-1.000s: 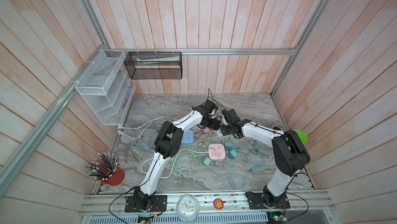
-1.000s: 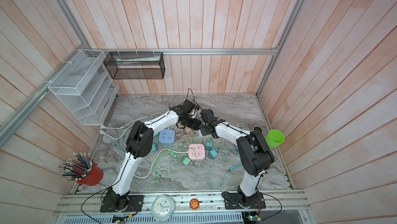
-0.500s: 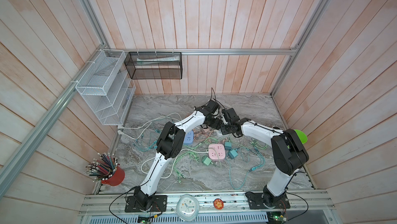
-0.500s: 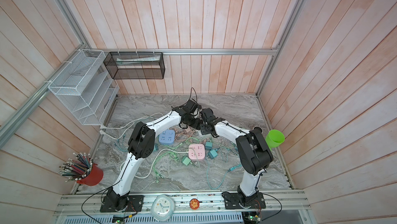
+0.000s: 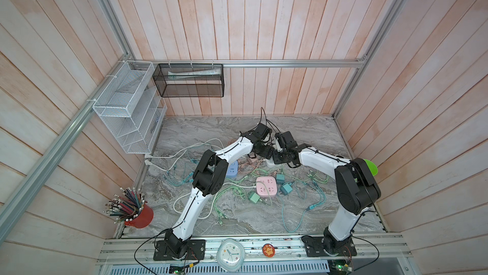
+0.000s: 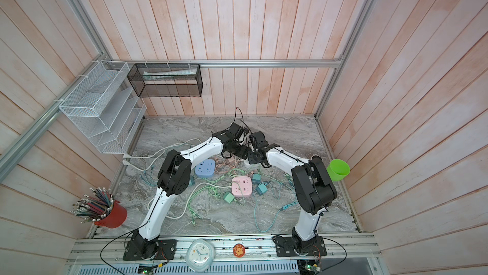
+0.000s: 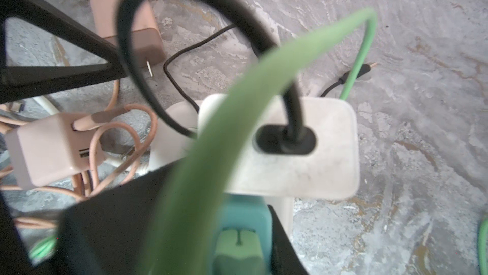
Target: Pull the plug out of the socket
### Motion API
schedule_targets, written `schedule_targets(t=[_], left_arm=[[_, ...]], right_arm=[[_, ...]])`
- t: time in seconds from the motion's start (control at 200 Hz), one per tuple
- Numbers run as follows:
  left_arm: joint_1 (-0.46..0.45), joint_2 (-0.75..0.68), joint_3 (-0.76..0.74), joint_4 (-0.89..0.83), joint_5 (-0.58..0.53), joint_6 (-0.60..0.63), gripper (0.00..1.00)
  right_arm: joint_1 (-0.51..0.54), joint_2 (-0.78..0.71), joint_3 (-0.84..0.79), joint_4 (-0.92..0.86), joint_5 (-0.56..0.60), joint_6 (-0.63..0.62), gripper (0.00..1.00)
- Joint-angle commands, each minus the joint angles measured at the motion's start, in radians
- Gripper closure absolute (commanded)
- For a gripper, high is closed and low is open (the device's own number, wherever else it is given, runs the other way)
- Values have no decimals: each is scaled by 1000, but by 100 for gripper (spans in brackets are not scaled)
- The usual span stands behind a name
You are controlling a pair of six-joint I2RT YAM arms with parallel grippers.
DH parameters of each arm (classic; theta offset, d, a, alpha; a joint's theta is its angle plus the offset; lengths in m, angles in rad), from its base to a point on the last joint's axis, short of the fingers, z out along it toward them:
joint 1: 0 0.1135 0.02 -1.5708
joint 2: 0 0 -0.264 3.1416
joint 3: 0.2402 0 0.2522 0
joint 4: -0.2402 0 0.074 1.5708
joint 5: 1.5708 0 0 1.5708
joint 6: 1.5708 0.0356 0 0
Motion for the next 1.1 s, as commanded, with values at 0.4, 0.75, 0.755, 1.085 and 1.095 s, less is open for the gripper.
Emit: schedule_targets(t=[0.4, 0.75, 0.755, 1.085, 1.095], left_arm=[[-6, 96, -117, -127, -115, 57, 11], [2, 66, -113, -102, -67, 33, 11], [3, 66, -114, -100, -66, 33, 11], [20, 8, -139, -49, -41, 22, 11], [21, 6, -141, -45, -39, 22, 11]], right_arm=[[34, -9, 82, -16, 73, -22, 100], [-39, -101, -28, 14, -26, 9, 100], [-40, -104, -32, 15, -28, 9, 100], [-181, -194, -215, 122, -209, 61, 100], [-183, -196, -218, 125, -214, 62, 100]])
